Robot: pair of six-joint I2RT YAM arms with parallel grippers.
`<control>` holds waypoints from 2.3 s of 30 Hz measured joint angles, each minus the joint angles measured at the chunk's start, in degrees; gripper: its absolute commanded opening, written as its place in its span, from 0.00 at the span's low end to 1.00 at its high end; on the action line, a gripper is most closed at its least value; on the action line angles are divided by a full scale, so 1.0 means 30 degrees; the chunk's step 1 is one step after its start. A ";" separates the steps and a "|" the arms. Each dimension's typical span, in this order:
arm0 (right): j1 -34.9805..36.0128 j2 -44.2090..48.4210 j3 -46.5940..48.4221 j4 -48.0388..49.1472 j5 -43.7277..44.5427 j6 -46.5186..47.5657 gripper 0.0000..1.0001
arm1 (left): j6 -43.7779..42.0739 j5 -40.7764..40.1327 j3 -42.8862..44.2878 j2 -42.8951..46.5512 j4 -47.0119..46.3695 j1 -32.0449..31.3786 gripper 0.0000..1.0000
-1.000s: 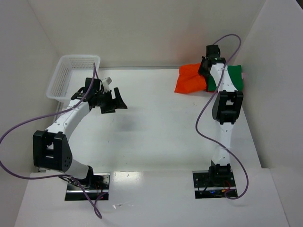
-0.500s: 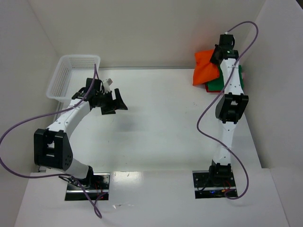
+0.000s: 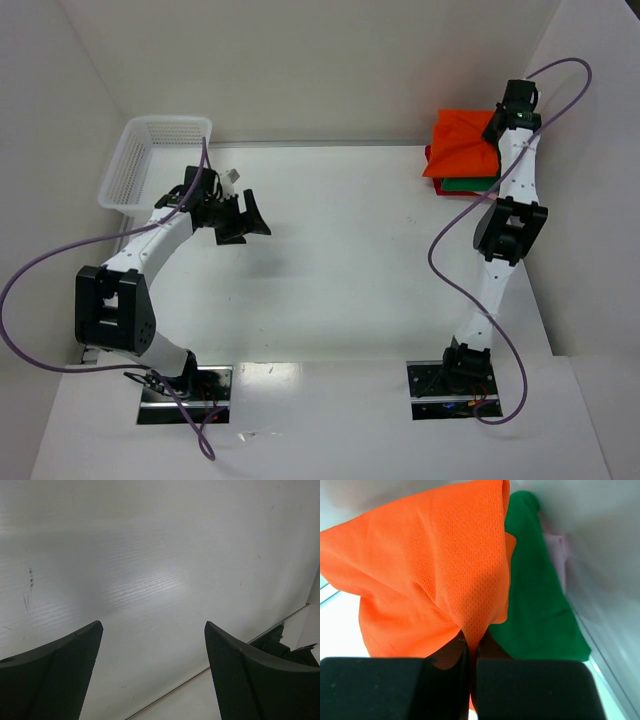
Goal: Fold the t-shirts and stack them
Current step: Put the neatly folded tshirt into the corner of the board with the right arm
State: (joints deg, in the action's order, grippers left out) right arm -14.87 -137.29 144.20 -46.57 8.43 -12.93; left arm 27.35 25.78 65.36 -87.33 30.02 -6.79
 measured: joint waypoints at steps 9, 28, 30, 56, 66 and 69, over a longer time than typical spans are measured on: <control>-0.0364 0.0000 0.0007 0.0000 0.0430 0.0000 0.00 | 0.0029 0.0022 0.0248 -0.0503 0.0007 0.0000 0.90; -0.0495 0.0007 0.0721 -0.0051 0.3898 0.0576 0.00 | 0.0539 0.0022 0.0627 -0.0903 0.0168 -0.0146 0.90; -0.0503 0.0007 0.0721 -0.0058 0.4029 0.0663 0.00 | 0.0539 0.0022 0.0634 -0.0933 0.0168 -0.0146 0.90; 0.3978 0.6681 -0.6747 0.2047 0.3920 0.1377 1.00 | 0.0481 0.0386 0.0641 0.0678 0.0211 -0.0168 0.90; 0.4320 1.1650 -1.6152 0.3818 0.3650 -0.0291 1.00 | -0.0437 -0.0342 0.2025 0.4597 0.0801 -0.0182 0.95; 0.4320 1.3333 -1.7522 0.3738 0.3359 -0.1217 1.00 | -0.0721 -0.0699 0.2382 0.5523 0.0743 -0.0182 0.96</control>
State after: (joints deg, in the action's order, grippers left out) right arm -1.91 -97.30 91.64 -35.35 18.50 -16.58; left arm 25.19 23.68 72.51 -70.76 32.25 -7.33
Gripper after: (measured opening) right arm 0.999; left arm 0.955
